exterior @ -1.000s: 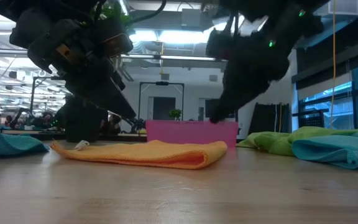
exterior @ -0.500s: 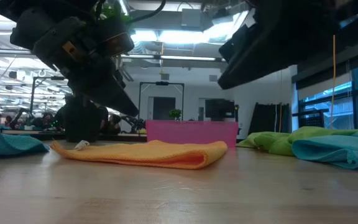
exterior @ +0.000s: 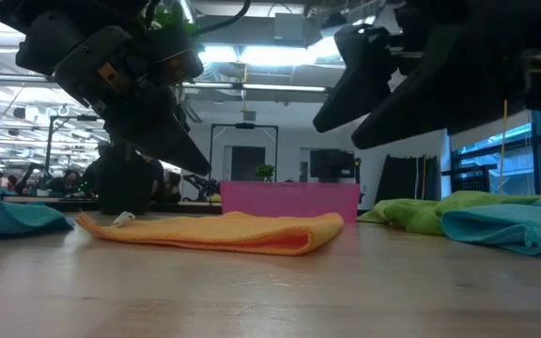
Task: Roll microfiber towels into tight, uniform cylinder then place into a basket
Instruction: Fold the orange towel
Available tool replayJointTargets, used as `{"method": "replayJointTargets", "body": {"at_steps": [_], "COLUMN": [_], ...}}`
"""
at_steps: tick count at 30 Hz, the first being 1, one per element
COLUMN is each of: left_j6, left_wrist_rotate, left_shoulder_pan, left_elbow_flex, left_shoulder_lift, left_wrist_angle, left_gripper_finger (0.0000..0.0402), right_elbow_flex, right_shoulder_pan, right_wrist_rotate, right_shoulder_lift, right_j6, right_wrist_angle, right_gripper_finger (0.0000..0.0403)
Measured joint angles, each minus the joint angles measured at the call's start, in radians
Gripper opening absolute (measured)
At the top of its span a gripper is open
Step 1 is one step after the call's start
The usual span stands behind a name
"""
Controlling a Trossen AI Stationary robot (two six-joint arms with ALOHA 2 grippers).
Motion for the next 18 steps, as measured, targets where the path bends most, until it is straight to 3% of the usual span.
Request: {"method": "replayJointTargets", "body": {"at_steps": [8, 18], "left_j6": [0.001, 0.001], "left_wrist_rotate": [0.000, -0.025], "left_shoulder_pan": [0.000, 0.000], "left_elbow_flex": [0.000, 0.000], "left_shoulder_lift": [0.000, 0.000], "left_wrist_angle": [0.004, 0.004], "left_gripper_finger": [0.0005, 0.0009], "right_elbow_flex": [0.000, 0.001], "right_shoulder_pan": [0.000, -0.019], "right_wrist_rotate": [0.002, 0.018], "right_shoulder_lift": [0.095, 0.111], "right_j6": [0.000, -0.041], "right_wrist_angle": [0.019, 0.046], "right_gripper_finger": [0.0217, 0.0220]}}
